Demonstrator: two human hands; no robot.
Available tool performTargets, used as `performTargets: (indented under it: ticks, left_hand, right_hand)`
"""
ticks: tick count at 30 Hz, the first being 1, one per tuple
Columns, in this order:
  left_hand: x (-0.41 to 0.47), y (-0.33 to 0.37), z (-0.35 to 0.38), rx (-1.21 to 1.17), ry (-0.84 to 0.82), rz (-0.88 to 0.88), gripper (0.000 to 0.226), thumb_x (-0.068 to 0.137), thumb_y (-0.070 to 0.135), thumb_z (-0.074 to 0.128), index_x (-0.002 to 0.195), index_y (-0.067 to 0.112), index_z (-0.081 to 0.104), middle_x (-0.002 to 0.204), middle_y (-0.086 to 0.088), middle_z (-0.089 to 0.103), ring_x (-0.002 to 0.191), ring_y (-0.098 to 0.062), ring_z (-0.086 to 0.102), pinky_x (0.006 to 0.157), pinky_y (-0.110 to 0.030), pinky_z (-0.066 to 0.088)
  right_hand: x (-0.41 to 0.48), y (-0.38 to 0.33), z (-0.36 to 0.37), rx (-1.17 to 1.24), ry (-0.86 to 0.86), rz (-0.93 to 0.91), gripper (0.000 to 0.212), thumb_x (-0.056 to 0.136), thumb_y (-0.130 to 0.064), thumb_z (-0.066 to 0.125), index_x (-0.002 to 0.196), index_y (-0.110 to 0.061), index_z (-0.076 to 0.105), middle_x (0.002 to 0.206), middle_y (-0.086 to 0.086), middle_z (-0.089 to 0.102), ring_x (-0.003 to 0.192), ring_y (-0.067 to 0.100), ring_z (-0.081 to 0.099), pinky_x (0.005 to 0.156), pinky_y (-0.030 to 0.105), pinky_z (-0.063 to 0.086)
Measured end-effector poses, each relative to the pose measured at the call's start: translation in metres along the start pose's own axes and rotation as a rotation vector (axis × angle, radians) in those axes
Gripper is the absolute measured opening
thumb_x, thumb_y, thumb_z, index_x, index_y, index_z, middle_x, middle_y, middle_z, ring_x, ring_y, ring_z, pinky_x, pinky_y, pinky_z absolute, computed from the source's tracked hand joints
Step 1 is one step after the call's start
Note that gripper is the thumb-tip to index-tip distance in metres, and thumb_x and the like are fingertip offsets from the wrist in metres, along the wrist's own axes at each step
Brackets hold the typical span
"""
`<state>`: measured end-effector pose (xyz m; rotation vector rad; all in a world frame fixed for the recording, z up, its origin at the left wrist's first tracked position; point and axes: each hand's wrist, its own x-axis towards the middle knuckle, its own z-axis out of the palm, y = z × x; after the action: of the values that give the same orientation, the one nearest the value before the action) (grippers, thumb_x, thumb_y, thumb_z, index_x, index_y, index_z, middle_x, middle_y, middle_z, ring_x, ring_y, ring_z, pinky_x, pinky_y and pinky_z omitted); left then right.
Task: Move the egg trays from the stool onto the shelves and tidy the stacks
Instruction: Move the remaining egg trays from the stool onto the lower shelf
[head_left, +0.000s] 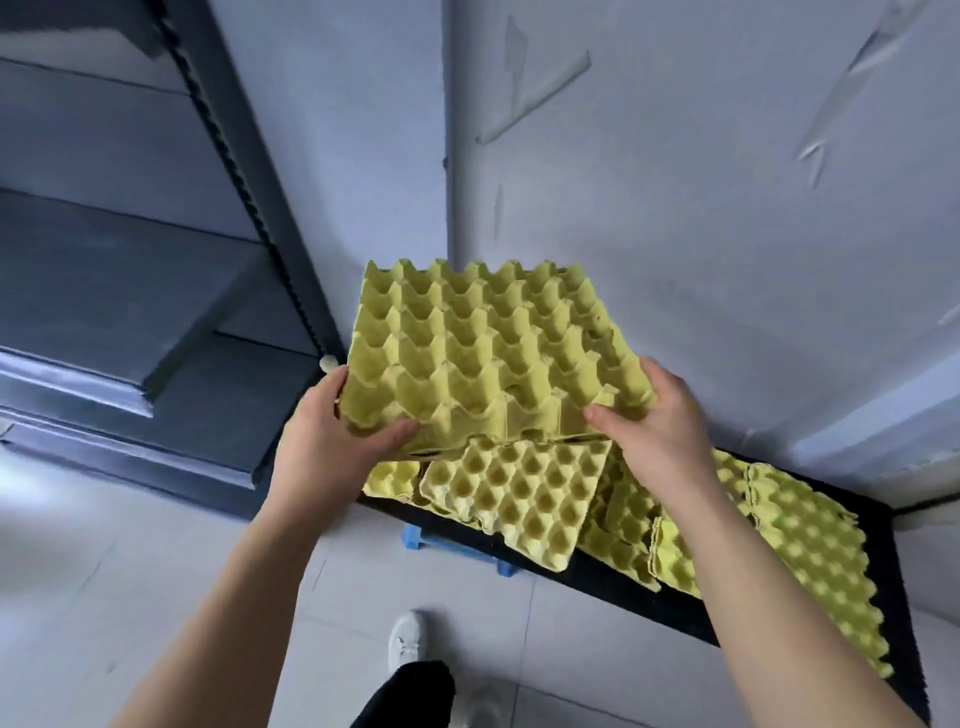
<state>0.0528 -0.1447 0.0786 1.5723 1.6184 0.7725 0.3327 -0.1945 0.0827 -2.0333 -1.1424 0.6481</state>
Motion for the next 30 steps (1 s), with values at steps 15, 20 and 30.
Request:
performTargets:
  ticks: [15,20,30]
  left_hand:
    - [-0.045,-0.102,-0.228,-0.096,0.415,-0.078,0.048,0.064,0.038,0.086,0.103,0.039,0.058,0.098,0.010,0.066,0.089,-0.009,0.062,0.074,-0.029,0.049]
    - [-0.048,-0.151,-0.326,-0.068,0.453,-0.097,0.045,0.067,0.035,0.084,0.099,0.039,0.054,0.100,0.007,0.064,0.092,-0.013,0.060,0.076,-0.029,0.049]
    - [-0.013,-0.242,-0.466,-0.035,0.472,-0.156,0.053,0.066,0.034,0.085,0.111,0.030,0.058,0.096,0.011,0.066,0.087,-0.009,0.062,0.077,-0.034,0.052]
  right_hand:
    - [-0.061,-0.196,0.165,0.034,-0.224,-0.380,0.082,0.079,-0.032,0.075,0.146,-0.015,0.031,0.146,0.003,0.038,0.135,0.017,0.034,0.110,0.030,0.029]
    - [-0.102,-0.266,0.252,0.059,-0.281,-0.408,0.081,0.079,-0.030,0.075,0.146,-0.012,0.031,0.142,0.001,0.040,0.133,0.017,0.037,0.104,0.024,0.028]
    - [-0.139,-0.359,0.395,0.069,-0.337,-0.436,0.048,0.077,-0.024,0.077,0.117,-0.012,0.055,0.104,-0.005,0.046,0.092,0.014,0.049,0.079,0.025,0.037]
